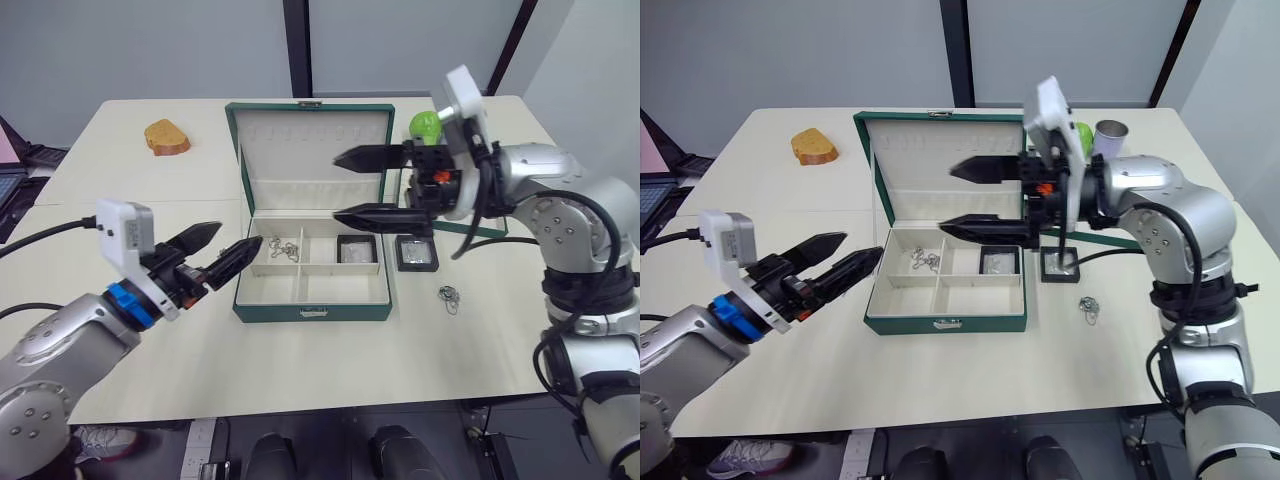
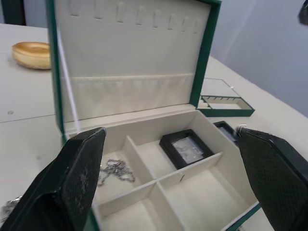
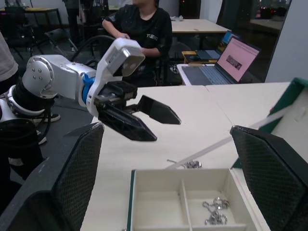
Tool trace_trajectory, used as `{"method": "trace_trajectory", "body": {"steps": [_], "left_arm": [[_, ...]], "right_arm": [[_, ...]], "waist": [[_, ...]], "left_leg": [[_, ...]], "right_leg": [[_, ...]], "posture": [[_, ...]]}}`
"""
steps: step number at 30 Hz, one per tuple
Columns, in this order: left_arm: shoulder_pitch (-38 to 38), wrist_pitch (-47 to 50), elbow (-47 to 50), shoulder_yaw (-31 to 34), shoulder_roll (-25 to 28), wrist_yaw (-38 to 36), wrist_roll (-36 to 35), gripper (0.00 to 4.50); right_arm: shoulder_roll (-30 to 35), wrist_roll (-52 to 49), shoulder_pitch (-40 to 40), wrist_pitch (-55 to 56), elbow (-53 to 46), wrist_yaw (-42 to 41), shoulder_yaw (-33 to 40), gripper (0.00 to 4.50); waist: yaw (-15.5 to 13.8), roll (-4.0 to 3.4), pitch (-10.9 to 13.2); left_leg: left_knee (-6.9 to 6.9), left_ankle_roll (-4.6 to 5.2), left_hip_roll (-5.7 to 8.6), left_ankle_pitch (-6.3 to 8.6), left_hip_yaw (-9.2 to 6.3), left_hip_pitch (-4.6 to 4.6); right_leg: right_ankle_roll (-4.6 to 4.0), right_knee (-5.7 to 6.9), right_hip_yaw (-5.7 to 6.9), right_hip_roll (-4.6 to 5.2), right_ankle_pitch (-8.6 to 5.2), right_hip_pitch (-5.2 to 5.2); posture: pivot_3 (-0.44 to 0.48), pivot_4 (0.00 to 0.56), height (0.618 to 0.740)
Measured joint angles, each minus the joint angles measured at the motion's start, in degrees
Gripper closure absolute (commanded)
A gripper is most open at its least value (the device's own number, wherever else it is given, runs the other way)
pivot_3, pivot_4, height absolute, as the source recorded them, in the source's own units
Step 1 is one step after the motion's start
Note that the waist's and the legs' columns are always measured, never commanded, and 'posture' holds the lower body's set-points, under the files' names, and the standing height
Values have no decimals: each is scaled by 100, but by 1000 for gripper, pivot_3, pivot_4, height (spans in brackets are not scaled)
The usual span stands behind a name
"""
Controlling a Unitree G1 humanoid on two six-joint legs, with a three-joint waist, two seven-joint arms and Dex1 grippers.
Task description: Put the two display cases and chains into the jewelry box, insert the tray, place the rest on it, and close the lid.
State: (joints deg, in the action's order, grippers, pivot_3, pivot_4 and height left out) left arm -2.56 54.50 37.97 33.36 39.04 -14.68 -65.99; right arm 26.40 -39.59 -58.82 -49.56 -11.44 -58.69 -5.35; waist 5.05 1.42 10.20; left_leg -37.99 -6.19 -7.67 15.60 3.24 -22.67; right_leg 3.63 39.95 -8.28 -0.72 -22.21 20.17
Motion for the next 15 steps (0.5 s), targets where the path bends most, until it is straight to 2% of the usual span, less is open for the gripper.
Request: {"method": "trace_trajectory", "body": {"steps": [5, 10, 15], "left_arm": [[383, -340, -343, -10, -18, -73, 474, 55], [525, -777, -592, -71, -121, -96, 1040, 55], [582, -1145, -844, -495, -158, -100, 1828, 55]], "right_arm": [[-489, 184, -121, 17, 55, 355, -451, 0], [-668, 469, -121, 131, 222, 563, -627, 0], [-775, 565, -113, 140, 248, 723, -674, 0]], "waist": [[-9, 1, 0], [-5, 1, 0], [-4, 1, 0]], "left_leg": [[0, -1, 0, 0, 2, -3], [3, -1, -1, 0, 4, -2], [3, -1, -1, 0, 8, -2]], "right_leg": [[0, 0, 2, 2, 0, 6], [-1, 1, 1, 1, 0, 9], [-1, 1, -1, 1, 0, 10]], "posture": [[0, 150, 740], [0, 150, 740], [0, 150, 740]]}}
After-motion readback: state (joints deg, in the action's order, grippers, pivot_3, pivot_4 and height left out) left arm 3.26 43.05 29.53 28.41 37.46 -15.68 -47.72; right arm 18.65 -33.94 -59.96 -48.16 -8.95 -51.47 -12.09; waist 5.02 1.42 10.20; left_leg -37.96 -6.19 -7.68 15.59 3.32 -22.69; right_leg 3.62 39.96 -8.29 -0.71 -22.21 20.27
